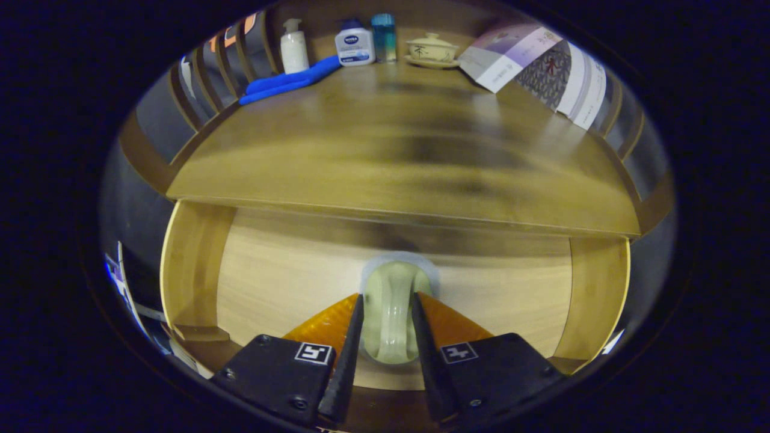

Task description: Pull open the drawer, take out the items inside it, and place them on the countertop above the cabinet.

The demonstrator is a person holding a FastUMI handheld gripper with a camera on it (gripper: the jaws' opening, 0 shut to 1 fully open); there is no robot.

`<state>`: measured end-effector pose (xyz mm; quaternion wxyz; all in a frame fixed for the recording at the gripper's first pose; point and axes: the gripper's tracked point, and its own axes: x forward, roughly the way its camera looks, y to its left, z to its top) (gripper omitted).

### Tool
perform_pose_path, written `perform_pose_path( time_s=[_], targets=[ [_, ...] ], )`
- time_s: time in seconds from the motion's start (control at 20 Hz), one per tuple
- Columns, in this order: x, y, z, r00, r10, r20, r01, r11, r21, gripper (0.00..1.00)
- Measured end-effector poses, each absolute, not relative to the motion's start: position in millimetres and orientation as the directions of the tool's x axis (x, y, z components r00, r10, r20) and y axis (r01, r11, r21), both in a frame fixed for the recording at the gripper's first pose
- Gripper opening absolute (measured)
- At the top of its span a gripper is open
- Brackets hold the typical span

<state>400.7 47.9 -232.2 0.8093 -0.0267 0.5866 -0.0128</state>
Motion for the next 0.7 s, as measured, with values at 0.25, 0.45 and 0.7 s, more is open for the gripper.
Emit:
perform_pose_path(
  time_s=[0.25, 0.45, 0.7],
  targets=[
    [399.4, 45.3, -229.0, 0.319, -0.053, -0.946, -0.018, 0.998, -0.062, 0.24],
    [391.7, 47.4, -214.7, 0.349, -0.035, -0.937, -0.041, 0.998, -0.052, 0.23],
    [374.9, 55.0, -186.4, 0.391, 0.016, -0.920, -0.074, 0.997, -0.014, 0.23]
  ],
)
